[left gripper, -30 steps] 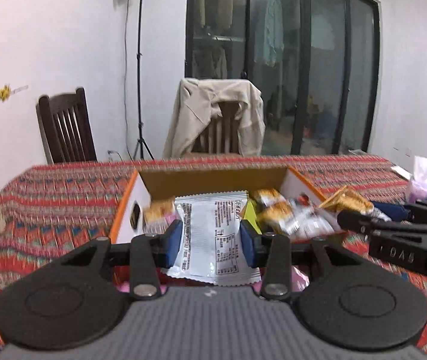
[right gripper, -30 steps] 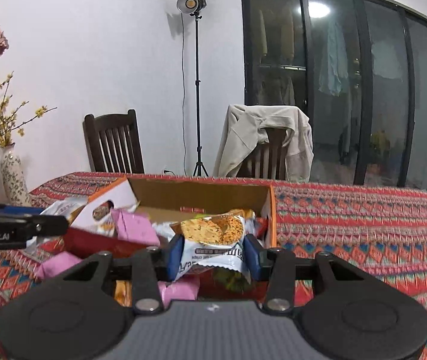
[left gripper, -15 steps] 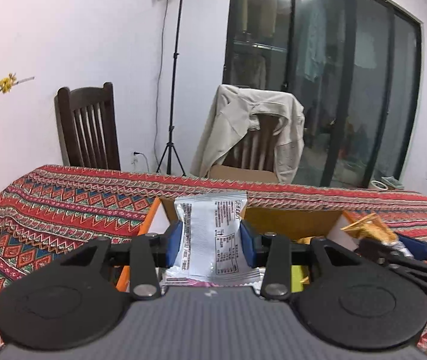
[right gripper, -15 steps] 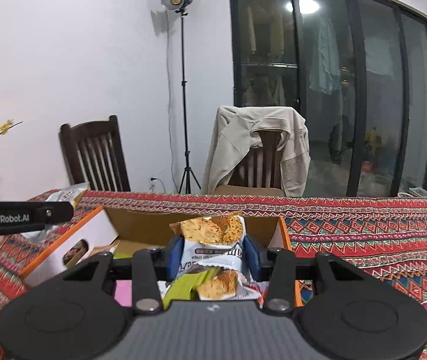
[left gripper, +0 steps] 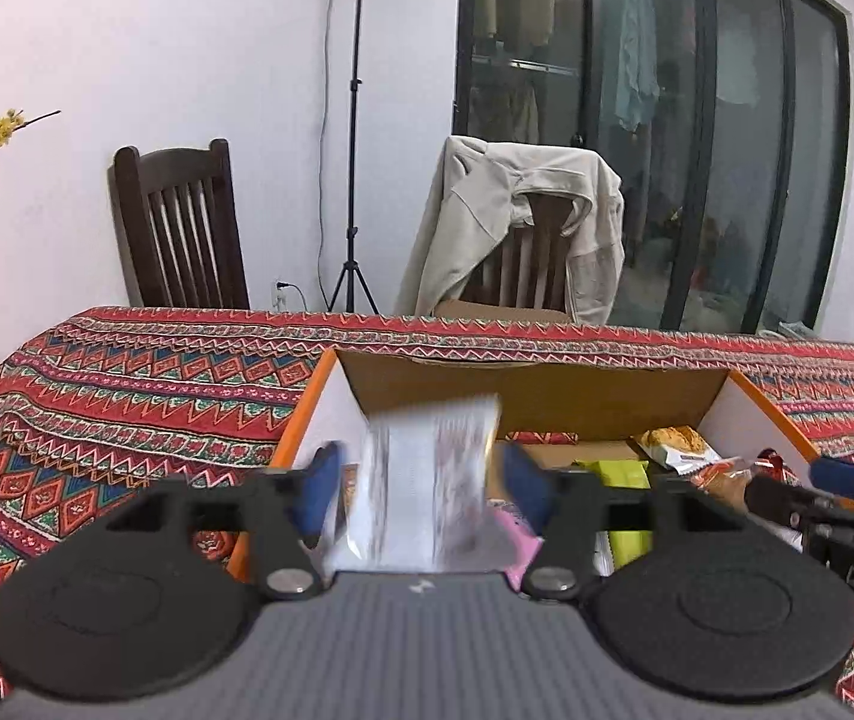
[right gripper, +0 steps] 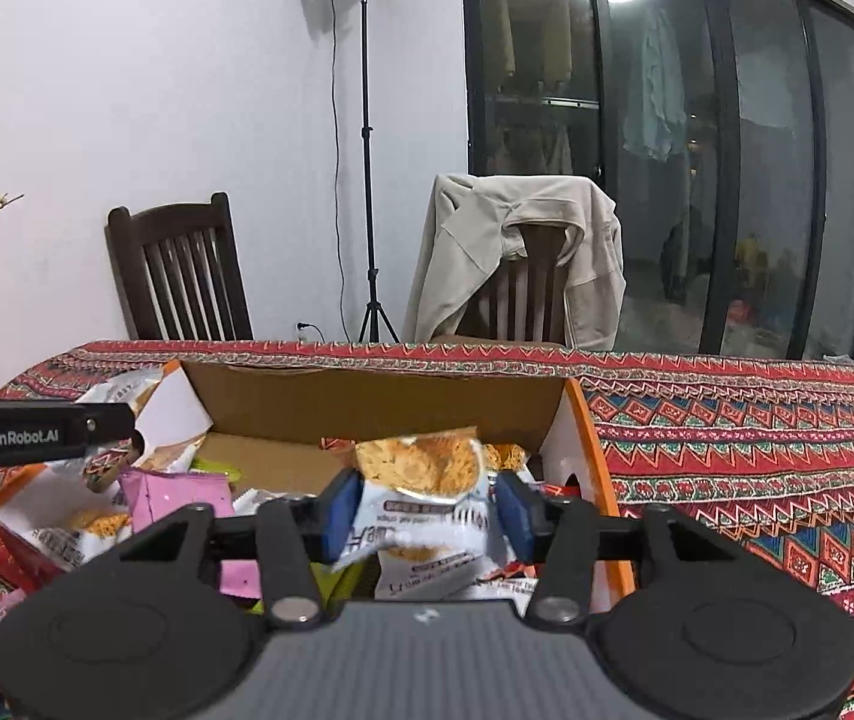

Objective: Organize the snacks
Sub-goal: 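Carry both held packets into the cardboard box and open both tools, then withdraw both tools from the box toward the snack pile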

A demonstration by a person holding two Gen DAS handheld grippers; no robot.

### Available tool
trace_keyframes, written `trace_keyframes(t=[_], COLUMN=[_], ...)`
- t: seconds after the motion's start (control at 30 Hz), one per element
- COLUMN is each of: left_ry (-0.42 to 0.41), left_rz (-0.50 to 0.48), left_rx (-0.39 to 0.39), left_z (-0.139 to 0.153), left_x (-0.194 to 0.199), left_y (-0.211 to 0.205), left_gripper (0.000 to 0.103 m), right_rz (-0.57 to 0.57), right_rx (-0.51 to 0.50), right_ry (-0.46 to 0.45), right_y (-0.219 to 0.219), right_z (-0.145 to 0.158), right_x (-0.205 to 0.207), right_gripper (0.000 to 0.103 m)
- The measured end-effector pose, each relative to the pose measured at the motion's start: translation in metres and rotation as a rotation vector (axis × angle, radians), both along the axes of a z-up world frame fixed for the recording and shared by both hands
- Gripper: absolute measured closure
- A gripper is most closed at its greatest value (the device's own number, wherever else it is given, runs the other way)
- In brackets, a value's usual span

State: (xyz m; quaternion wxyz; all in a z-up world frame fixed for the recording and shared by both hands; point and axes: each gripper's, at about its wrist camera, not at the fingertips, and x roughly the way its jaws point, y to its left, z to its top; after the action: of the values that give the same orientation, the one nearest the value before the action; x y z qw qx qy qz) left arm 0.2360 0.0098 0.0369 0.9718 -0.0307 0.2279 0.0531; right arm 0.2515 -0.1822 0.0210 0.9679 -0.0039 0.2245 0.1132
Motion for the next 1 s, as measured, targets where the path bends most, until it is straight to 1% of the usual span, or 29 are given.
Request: trace_keyframes(t=[0.03,0.07,0.1,0.13,0.17,0.37,0.53,0.73,0.9,1.0], left_ry=[-0.017,-0.031,-0.04,-0.048,-0.054,-0.06,-0.078,-0.104,-0.085,-0.074], left_rz=[0.012,0.017,0.019,0.024,0.03,0.049,0.054,0.034,0.014,0.005], left_rx=[0.003,0.006,0.005,0.0,-0.001,0.004,-0.009,-0.011,0.027,0.035], left_z=[0.001,0.002,0.004,0.005,0.006,0.011,0.025,0.046,0.047,0.043], left_x=[-0.002,-0.004,-0.005,-0.007,-0.008,-0.011,-0.021,-0.051,-0.075,-0.09], left_y=[0.001,0.001,0.001,0.001,0.001,0.001,0.001,0.0,0.002,0.004], left_gripper=[0.013,0.01,0.001,0.0,0.0,0.0,0.0,0.0,0.0,0.0], right_rz=[-0.002,-0.005,-0.008,-0.009,-0.012,-0.036,-0.039,-0.048,-0.031,-0.028], right_rx=[0.004,0.009,0.017,0.024,0.029,0.034,0.039,0.02,0.005,0.006], right_ry=[0.006,0.009,0.007,0.005,0.003,-0.007,-0.029,-0.048,-0.053,-0.045], right_y=[-0.001,-0.002,-0.003,-0.005,-0.007,-0.011,-0.014,-0.015,-0.017,-0.02], right_z=[0.0,0.0,-0.001,0.0,0.0,0.004,0.011,0.028,0.035,0.035], right_x=[0.0,0.0,-0.001,-0.002,-0.003,-0.007,-0.015,-0.032,-0.055,-0.068], right_gripper=[0.042,0.025,0.016,0.004,0.0,0.0,0.0,0.0,0.0,0.0])
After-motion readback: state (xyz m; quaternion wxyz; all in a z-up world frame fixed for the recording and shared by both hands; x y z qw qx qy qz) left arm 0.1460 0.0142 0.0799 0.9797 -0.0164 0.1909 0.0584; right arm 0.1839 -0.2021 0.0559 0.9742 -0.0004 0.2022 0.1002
